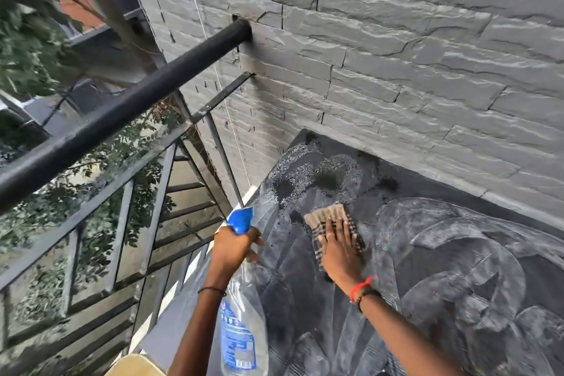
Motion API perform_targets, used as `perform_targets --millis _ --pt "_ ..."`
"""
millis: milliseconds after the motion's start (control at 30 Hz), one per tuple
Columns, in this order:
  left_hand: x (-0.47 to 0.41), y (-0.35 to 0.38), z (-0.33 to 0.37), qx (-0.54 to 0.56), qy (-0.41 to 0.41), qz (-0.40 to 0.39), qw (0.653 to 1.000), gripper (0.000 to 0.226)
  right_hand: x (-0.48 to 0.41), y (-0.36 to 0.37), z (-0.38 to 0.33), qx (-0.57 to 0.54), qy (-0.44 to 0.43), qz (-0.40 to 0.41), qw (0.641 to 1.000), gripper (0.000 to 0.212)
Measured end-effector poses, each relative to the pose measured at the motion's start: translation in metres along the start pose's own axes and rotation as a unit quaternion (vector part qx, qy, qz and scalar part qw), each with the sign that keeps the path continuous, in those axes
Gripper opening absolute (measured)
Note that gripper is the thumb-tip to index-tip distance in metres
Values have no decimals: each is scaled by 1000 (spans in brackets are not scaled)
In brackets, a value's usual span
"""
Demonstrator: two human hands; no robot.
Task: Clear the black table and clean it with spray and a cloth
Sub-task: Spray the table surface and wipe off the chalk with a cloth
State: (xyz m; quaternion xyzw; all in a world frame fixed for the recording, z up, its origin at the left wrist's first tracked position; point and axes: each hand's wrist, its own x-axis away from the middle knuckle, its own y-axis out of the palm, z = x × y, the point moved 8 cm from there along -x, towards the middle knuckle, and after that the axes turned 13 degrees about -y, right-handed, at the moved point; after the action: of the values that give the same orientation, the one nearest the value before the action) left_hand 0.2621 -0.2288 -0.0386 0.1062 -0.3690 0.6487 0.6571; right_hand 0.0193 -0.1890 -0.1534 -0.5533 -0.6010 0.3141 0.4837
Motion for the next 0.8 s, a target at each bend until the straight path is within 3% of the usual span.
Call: perform_targets --millis 133,267,400,567,700,800 --pt "-11 -2 2 6 -12 -12 1000 20 -45 -3 -46 34 -52 -26 998 58" --pt "-21 -7 11 7 -7 -17 1000 20 -35 -1 -85 65 -133 -14 989 56" --pt "-28 -12 22 16 7 -15 1000 12 4 14 -64 76 -213 -35 974 59" --pt "-32 -19 30 27 17 -8 999 14 -20 -16 -18 117 -214 -46 969 82" --pt "-35 -25 32 44 15 -6 999 14 -91 -31 -44 107 -152 -47 982 58" --pt "-38 -26 31 44 7 -3 999 15 -112 -17 -103 85 -191 -38 977 64"
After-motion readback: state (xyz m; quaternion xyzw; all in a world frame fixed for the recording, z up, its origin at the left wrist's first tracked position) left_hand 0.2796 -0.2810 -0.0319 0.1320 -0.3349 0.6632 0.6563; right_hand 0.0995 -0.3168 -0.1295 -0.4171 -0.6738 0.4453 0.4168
